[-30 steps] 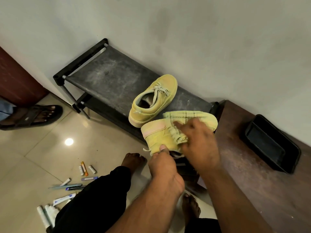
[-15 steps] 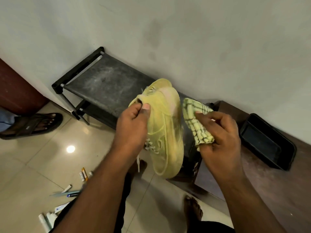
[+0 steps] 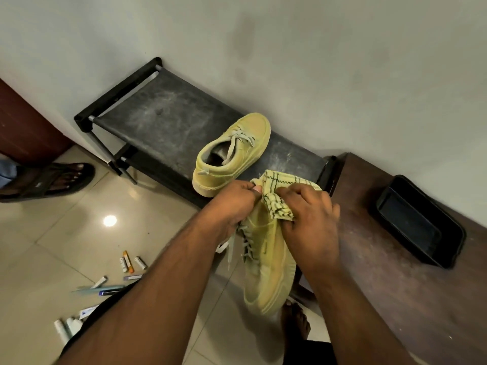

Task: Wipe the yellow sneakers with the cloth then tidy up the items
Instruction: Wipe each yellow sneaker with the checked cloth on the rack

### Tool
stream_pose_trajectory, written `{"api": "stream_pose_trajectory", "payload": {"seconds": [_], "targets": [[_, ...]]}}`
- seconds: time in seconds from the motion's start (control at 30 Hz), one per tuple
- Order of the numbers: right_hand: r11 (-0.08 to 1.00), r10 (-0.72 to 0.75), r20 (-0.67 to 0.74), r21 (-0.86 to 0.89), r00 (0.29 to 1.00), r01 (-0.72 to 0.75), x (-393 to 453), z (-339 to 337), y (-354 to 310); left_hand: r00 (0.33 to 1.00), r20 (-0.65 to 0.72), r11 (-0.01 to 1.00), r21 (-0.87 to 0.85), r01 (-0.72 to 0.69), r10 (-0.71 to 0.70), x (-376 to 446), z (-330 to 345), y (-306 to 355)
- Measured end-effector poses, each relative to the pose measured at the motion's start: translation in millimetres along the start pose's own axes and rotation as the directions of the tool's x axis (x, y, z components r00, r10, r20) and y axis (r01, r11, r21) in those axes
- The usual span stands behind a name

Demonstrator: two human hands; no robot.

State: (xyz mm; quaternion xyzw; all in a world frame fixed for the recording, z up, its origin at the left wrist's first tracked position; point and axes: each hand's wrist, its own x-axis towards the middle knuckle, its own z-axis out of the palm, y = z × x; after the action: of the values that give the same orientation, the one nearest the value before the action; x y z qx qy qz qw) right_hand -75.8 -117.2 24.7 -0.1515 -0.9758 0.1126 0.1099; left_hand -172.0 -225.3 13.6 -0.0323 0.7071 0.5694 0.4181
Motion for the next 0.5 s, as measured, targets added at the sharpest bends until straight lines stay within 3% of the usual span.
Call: {"api": "stream_pose_trajectory", "payload": {"seconds": [0.17,0.33,0.5], "targets": [[0.991,-0.114,0.113,-0.056,0.987,0.121,-13.4,-6.4,9.2,0.994,-0.099,0.998,0.038,0.044,-0.040,13.4,-8.1,-2.9],[0.996,-0.026,0.035,-0.085,0.999,0.029,-2.5,5.7,6.6,0.994,-0.101,0.999,0.020,0.036,-0.034,17.8,-7.9,-2.8],[0.992,-0.094,0.157,-0.066,0.983,0.106,-8.7,-5.4,10.6,0.983,-0.184,0.996,0.089,0.025,-0.008,21.2,-6.4,-4.4]]}}
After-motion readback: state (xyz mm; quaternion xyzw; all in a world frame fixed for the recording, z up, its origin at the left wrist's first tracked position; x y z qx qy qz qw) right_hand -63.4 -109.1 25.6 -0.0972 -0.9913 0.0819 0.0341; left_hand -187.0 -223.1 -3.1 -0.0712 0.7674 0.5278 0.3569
